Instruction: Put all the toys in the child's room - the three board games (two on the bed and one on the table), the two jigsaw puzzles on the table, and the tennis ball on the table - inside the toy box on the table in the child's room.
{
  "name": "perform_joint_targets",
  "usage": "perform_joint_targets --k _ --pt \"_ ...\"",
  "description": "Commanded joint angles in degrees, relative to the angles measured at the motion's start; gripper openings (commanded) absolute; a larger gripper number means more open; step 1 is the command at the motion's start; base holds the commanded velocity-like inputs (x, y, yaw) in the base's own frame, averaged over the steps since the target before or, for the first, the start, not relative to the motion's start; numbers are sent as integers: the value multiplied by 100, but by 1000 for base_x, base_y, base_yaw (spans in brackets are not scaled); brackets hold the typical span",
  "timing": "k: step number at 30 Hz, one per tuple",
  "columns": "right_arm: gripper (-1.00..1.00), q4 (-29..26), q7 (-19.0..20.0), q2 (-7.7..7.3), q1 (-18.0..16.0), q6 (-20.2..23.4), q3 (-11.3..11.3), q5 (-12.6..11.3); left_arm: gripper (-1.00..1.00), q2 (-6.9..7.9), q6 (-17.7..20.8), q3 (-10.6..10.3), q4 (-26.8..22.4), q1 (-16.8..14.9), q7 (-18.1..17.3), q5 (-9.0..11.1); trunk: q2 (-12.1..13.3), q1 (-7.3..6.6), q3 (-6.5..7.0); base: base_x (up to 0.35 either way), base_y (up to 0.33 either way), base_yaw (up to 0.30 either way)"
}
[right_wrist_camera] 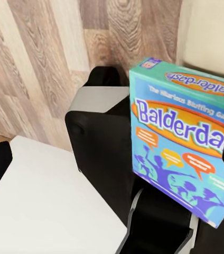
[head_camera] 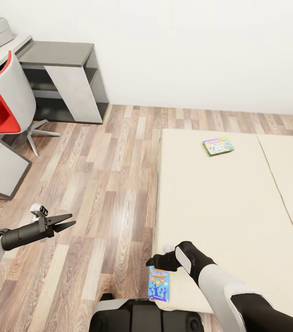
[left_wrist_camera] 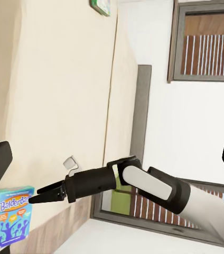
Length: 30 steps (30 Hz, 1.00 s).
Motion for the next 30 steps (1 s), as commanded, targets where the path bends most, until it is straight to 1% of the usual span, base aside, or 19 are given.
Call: perform_joint_targets --k 1,9,30 --pt "100 -7 -8 0 -1 28 10 -33 100 2 60 -1 -1 -2 -18 1 -8 3 1 0 0 148" --pt "100 -7 -8 0 -1 28 10 -61 100 2 60 -1 -1 -2 -18 3 -8 3 29 0 0 59" --pt "100 -7 -8 0 -1 28 10 -63 100 2 60 -1 -1 -2 -18 3 -8 3 46 0 0 -7"
